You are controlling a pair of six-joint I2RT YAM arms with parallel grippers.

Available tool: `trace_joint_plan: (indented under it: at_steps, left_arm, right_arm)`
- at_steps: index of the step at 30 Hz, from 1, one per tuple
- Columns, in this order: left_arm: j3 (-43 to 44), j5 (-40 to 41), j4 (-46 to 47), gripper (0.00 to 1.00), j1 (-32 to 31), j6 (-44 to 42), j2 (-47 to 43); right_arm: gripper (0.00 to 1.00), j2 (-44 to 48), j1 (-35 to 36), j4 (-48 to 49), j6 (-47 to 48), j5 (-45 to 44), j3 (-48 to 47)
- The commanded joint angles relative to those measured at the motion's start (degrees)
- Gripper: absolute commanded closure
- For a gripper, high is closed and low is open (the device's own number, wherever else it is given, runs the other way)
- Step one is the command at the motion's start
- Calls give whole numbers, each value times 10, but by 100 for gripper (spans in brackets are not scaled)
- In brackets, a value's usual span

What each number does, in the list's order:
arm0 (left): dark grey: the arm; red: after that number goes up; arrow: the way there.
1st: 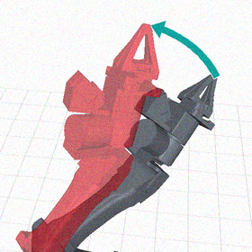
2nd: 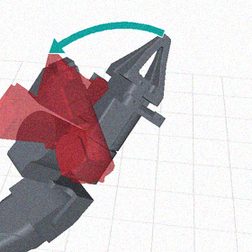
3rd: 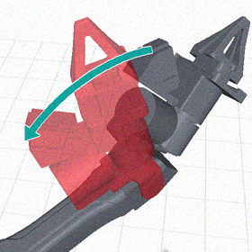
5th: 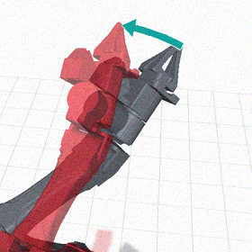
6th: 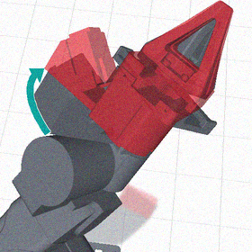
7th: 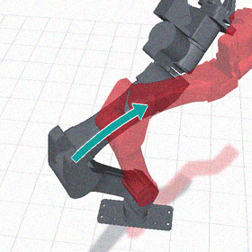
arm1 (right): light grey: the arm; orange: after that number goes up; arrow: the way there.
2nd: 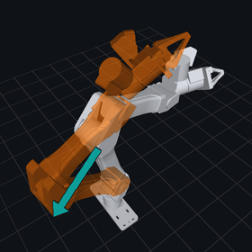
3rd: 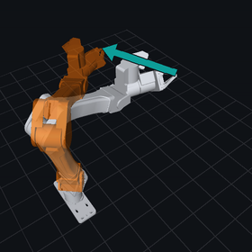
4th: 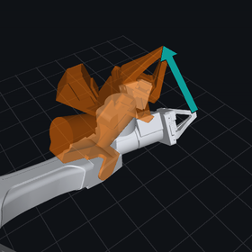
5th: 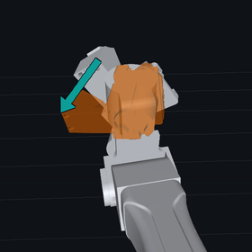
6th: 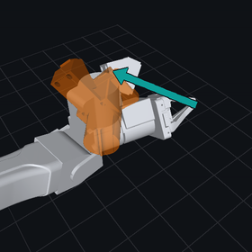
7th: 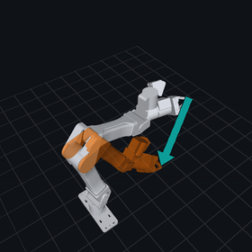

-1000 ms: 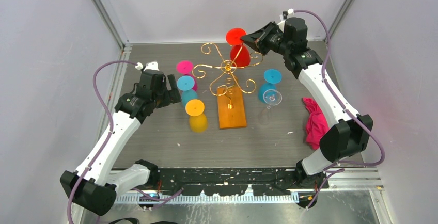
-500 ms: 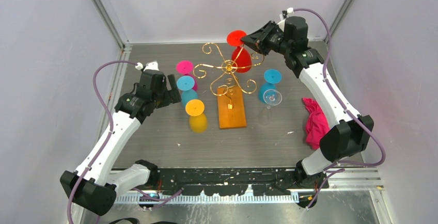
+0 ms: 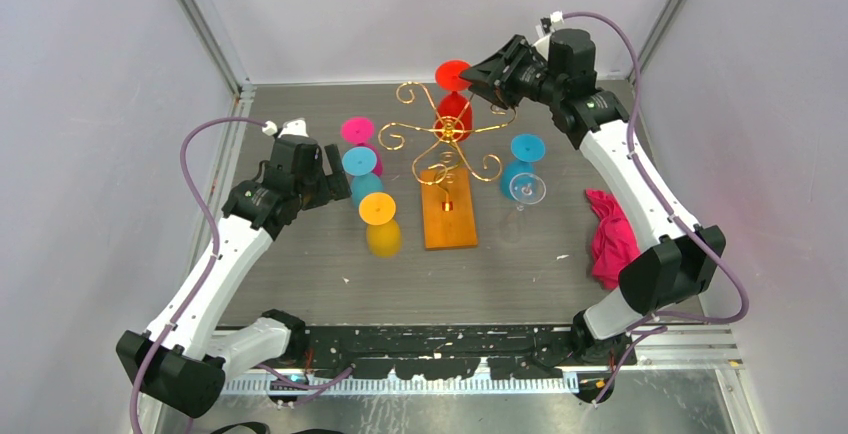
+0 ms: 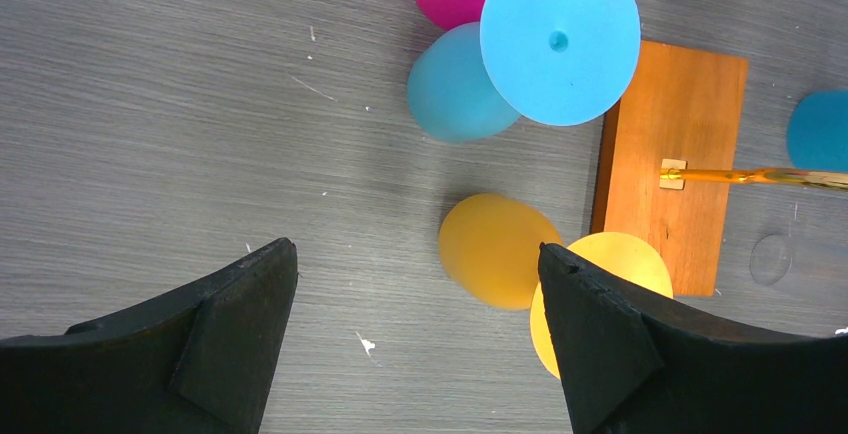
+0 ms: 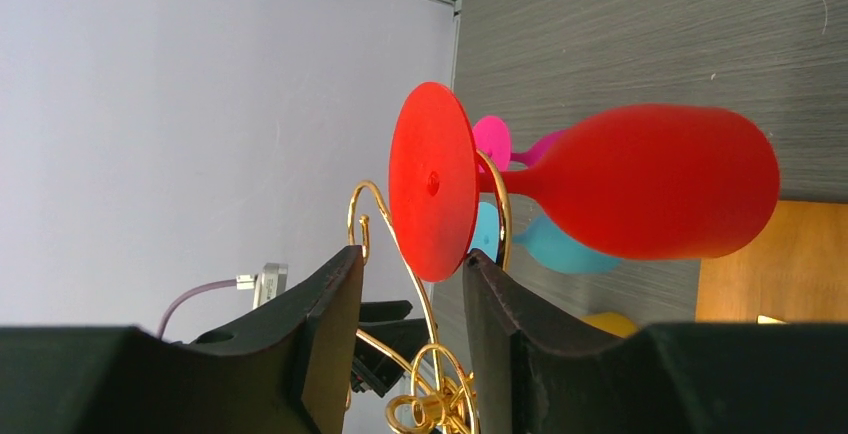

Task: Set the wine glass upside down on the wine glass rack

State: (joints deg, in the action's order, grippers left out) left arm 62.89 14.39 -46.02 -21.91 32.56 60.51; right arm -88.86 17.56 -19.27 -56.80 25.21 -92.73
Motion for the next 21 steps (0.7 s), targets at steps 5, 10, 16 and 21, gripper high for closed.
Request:
trace_joint_plan:
  at_steps: [5, 10, 16, 21]
  left_arm:
    - [20, 1, 24, 9, -2, 0, -7]
    - [20, 0, 23, 9, -2, 1, -9]
    - [15, -2, 21, 9, -3, 4, -15]
    - [13, -2, 15, 9, -3, 5, -21]
  right_arm:
    - [52, 29, 2, -31, 22, 3, -29]
    - [52, 43, 2, -40, 24, -5, -21]
    - [52, 66, 3, -47, 25, -11, -7]
    - [52, 84, 2, -55, 26, -15, 0]
